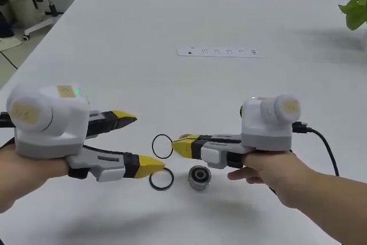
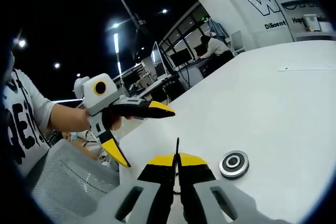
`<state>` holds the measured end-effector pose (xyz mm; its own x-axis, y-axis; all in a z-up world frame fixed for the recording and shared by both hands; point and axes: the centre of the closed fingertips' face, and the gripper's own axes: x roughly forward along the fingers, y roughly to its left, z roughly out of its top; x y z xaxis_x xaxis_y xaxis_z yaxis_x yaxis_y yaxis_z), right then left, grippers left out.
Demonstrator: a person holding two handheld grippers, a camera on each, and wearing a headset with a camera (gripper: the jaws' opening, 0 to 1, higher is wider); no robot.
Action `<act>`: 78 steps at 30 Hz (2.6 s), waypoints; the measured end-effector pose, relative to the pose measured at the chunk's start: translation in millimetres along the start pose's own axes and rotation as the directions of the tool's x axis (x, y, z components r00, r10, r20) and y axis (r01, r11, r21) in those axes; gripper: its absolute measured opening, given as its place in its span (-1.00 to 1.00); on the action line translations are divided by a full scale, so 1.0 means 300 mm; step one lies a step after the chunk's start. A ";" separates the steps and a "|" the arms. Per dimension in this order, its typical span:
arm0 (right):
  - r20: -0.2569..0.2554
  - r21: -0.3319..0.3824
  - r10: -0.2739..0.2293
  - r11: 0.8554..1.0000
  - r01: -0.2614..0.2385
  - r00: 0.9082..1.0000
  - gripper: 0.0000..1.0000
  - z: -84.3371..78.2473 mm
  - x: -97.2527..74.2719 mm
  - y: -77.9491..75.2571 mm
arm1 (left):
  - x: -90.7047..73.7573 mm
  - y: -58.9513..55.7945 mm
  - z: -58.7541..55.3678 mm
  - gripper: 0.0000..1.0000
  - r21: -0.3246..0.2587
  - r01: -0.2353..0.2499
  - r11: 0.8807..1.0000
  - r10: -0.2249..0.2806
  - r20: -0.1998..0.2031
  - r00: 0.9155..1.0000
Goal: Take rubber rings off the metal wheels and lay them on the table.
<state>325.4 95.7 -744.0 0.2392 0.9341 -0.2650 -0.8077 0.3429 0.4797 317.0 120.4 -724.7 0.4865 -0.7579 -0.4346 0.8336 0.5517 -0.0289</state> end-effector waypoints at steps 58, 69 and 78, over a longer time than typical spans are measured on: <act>-0.176 0.028 0.024 0.999 -0.020 0.984 -1.00 -0.163 0.028 0.019 | -0.028 -0.025 -0.070 0.43 -0.023 0.006 1.000 -0.007 -0.035 0.999; -0.183 0.005 0.007 1.000 -0.006 0.983 -0.94 -0.166 0.028 0.010 | -0.030 -0.029 -0.075 0.42 -0.030 0.008 1.000 -0.009 -0.039 0.999; -0.187 -0.010 0.001 1.000 -0.003 0.982 -0.86 -0.165 0.028 0.012 | -0.031 -0.031 -0.070 0.42 -0.028 0.010 1.000 -0.011 -0.040 0.999</act>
<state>297.9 99.6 -786.0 0.1331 0.8995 -0.4162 -0.8136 0.3390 0.4724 299.2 129.7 -739.2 0.4666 -0.7492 -0.4701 0.8304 0.5540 -0.0587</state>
